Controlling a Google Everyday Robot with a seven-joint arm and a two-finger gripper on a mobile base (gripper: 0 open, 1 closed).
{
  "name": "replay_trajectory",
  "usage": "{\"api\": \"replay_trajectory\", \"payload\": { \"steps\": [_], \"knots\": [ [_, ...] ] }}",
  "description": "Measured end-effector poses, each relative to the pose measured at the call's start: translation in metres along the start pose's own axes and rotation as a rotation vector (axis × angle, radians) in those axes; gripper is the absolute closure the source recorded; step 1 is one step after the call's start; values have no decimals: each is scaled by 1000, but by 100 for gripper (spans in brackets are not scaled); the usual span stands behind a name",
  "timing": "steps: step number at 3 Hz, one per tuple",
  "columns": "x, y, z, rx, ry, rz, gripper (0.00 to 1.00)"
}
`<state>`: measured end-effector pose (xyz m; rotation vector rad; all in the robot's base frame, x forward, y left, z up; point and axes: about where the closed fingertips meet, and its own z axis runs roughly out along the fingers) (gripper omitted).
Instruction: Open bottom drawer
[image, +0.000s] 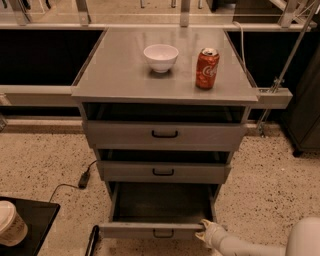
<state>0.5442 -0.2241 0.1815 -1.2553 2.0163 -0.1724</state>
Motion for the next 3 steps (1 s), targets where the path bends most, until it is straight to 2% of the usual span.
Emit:
{"api": "replay_trajectory", "payload": {
  "steps": [1,2,3],
  "knots": [
    [4,36,-22,54,-3,21,100],
    [3,34,-26,54,-3,21,100],
    [3,49,-33,100,5,29,100]
  ]
}}
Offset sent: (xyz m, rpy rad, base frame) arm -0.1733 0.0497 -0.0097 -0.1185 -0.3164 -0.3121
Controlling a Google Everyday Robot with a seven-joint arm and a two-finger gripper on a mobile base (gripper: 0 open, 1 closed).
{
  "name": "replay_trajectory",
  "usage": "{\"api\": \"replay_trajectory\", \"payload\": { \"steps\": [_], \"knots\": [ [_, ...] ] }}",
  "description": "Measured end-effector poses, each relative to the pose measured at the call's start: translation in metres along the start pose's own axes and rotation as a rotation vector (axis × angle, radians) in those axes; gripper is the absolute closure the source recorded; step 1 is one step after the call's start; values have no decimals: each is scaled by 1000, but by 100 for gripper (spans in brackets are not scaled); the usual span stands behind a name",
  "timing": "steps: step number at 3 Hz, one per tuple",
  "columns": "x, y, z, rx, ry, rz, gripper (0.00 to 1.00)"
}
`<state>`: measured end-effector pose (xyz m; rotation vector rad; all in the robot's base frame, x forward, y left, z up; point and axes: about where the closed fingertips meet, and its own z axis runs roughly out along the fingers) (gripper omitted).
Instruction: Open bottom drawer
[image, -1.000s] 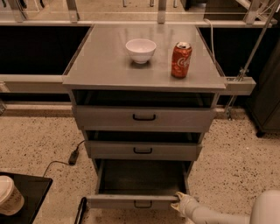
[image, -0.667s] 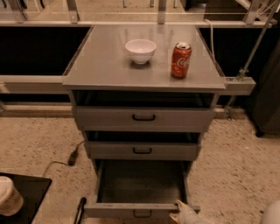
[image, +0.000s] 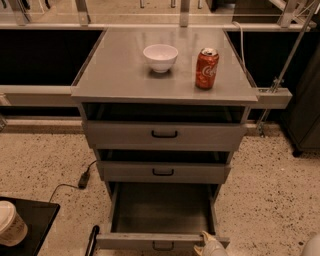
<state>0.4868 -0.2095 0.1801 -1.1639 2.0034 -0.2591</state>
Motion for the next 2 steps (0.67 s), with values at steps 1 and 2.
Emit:
{"api": "replay_trajectory", "payload": {
  "steps": [1,2],
  "knots": [
    [0,0,-1,6,1,0,81],
    [0,0,-1,6,1,0,58]
  ]
}}
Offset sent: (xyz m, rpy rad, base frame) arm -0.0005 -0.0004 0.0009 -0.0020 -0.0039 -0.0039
